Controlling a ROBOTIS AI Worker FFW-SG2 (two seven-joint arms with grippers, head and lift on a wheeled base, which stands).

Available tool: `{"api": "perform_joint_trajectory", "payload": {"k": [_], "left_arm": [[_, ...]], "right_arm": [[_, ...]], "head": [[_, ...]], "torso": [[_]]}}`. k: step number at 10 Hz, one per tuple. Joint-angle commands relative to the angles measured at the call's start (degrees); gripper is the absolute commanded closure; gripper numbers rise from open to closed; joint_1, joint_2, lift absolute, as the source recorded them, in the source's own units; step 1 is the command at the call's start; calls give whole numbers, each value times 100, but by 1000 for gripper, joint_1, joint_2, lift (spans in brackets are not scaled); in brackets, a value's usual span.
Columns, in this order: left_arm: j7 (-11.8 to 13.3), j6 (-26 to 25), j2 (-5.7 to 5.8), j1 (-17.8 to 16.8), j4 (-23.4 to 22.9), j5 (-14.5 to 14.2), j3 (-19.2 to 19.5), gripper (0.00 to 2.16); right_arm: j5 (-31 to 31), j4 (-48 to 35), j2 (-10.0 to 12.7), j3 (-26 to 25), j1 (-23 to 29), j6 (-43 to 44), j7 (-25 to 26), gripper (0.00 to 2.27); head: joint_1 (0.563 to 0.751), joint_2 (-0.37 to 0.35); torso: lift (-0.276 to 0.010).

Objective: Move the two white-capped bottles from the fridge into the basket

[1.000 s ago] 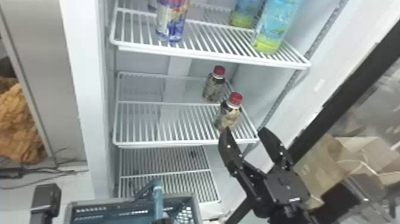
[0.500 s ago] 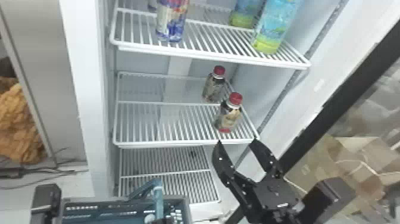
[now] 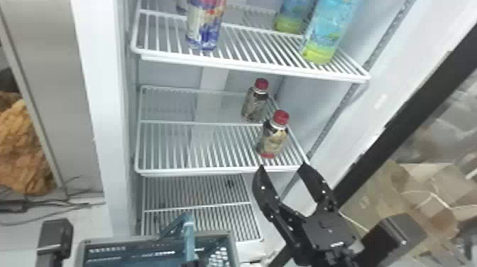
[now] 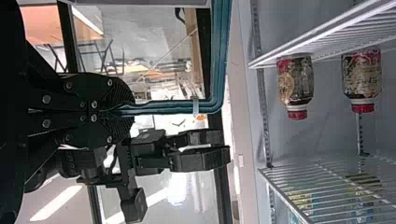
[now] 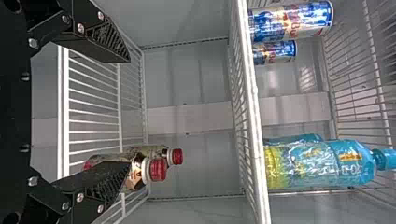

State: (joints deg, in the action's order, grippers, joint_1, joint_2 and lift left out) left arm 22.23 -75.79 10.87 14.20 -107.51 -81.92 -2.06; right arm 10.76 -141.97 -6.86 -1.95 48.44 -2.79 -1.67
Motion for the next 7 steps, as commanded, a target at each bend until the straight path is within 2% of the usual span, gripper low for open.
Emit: {"api": "perform_joint_trajectory", "payload": {"k": [1, 7], "left_arm": [[0, 0, 3, 0, 0, 0, 0, 1154], [0, 0, 11, 0, 0, 0, 0, 1154]], "right_arm": [[-14, 15, 0, 0, 7, 54, 0, 285], [-37, 71, 0, 12, 7, 195, 0, 285]], "head": [[695, -350], [695, -350]], "torso": [[-260], [-260]]}}
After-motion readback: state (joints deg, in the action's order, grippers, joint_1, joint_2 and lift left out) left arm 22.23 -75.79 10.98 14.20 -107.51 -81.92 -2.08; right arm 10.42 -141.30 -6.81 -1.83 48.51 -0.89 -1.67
